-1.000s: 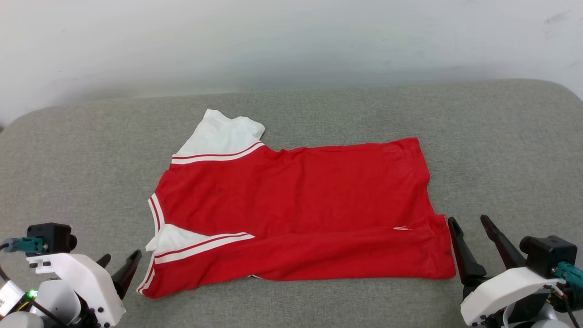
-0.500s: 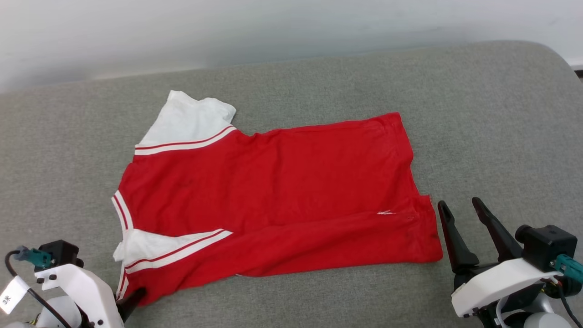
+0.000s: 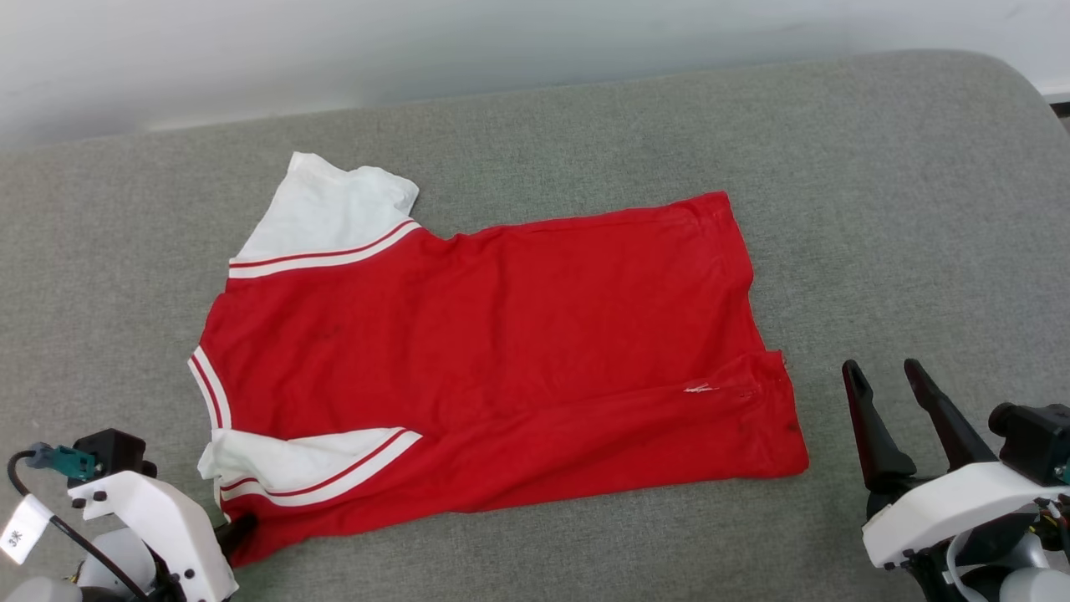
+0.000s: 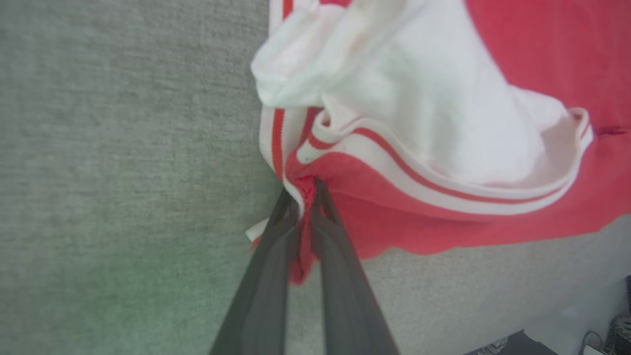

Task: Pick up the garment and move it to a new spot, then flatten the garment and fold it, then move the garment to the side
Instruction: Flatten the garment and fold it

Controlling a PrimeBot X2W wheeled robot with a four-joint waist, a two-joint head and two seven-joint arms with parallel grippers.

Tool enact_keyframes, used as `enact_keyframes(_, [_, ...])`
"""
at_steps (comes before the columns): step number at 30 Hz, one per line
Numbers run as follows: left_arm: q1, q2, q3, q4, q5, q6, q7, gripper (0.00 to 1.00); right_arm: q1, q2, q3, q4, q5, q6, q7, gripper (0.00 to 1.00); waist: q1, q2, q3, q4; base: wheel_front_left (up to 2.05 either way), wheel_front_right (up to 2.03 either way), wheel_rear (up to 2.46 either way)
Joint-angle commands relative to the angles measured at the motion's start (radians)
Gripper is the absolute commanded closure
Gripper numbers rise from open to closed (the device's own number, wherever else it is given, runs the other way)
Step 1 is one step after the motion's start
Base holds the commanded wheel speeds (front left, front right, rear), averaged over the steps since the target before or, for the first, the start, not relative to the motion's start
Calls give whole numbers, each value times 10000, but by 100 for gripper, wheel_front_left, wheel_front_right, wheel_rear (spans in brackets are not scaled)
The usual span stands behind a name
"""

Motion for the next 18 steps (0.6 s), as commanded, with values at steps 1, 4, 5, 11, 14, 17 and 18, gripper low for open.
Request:
enact_keyframes(1, [85,-392,-371,167,20,-77,49,100,-5,-43,-7,4,70,-4,67,0,1,-1,-50,32,0,0,0])
enact_keyframes(4, [-3,-274,-201,-43,235,-108,-343,100,152,-239,-134,153,421,-4,869,0,1,-1,-200,105,0,0,0])
enact_keyframes(5, [-8,-197,-145,-150,318,-87,-466,100,189,-342,-124,236,481,-4,1239,0,1,-1,-253,134,0,0,0])
enact_keyframes(11, [-20,164,74,-1186,779,115,-944,100,14,-809,300,690,1095,-4,3720,0,1,-1,-250,370,0,0,0])
enact_keyframes(14, [-110,283,96,-1713,983,251,-991,100,-375,-1025,598,961,1260,-4,4360,0,1,-1,-87,501,0,0,0])
enact_keyframes(17, [-190,344,64,-2041,1109,362,-986,100,-893,-1132,856,1450,1393,-4,4809,0,1,-1,79,576,0,0,0])
enact_keyframes(18, [-217,338,50,-2134,1118,369,-978,100,-1057,-1199,975,1682,1378,-4,5041,0,1,-1,141,601,0,0,0])
